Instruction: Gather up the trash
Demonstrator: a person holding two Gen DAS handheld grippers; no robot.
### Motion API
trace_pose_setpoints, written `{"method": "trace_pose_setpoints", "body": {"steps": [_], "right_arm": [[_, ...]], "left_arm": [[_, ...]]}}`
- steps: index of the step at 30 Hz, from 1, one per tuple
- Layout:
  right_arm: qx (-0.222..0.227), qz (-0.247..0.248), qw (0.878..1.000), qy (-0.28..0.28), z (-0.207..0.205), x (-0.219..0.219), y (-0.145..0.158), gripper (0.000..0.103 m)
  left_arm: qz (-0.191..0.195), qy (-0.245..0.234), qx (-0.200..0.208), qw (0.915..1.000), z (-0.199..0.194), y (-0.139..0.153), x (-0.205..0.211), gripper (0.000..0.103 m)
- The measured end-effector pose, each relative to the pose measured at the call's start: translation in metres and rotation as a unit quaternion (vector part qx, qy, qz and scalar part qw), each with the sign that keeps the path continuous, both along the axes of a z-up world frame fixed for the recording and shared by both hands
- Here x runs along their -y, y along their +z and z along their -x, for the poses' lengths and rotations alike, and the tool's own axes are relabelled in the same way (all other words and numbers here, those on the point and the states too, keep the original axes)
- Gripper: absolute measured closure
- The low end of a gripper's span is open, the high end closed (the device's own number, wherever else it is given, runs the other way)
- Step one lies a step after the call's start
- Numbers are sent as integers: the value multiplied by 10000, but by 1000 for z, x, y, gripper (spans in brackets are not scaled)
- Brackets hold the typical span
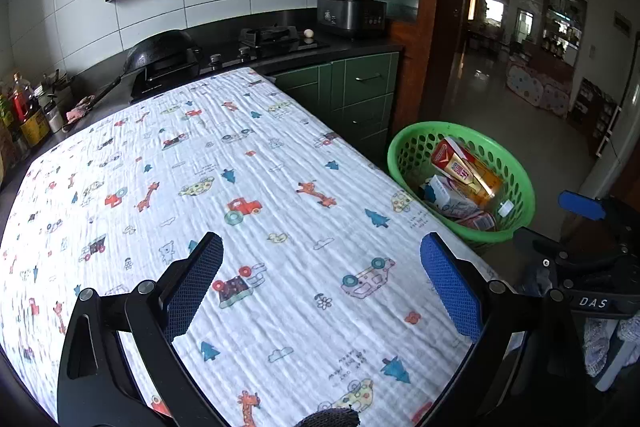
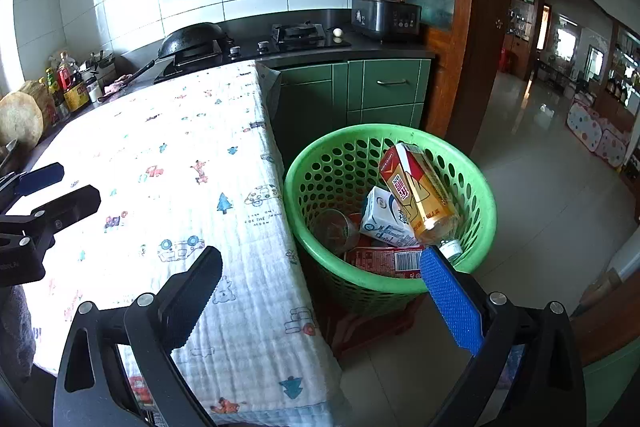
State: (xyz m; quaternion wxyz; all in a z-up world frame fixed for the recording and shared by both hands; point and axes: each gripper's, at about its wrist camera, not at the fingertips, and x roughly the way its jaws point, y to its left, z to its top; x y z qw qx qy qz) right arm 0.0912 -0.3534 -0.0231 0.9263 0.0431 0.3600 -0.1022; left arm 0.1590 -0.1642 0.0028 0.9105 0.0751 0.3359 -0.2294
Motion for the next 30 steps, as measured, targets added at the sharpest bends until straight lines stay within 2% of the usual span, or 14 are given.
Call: {"method": "trace_pose_setpoints", "body": {"steps": [15, 30], "right_arm": [[139, -10, 9998, -174, 19, -14, 0, 7], [212, 196, 9994, -164, 28, -28, 5, 7]], "left_arm": [[-97, 343, 280, 9990, 29, 0, -30, 5], [-191, 417, 267, 9986, 40, -13, -39, 5]]}}
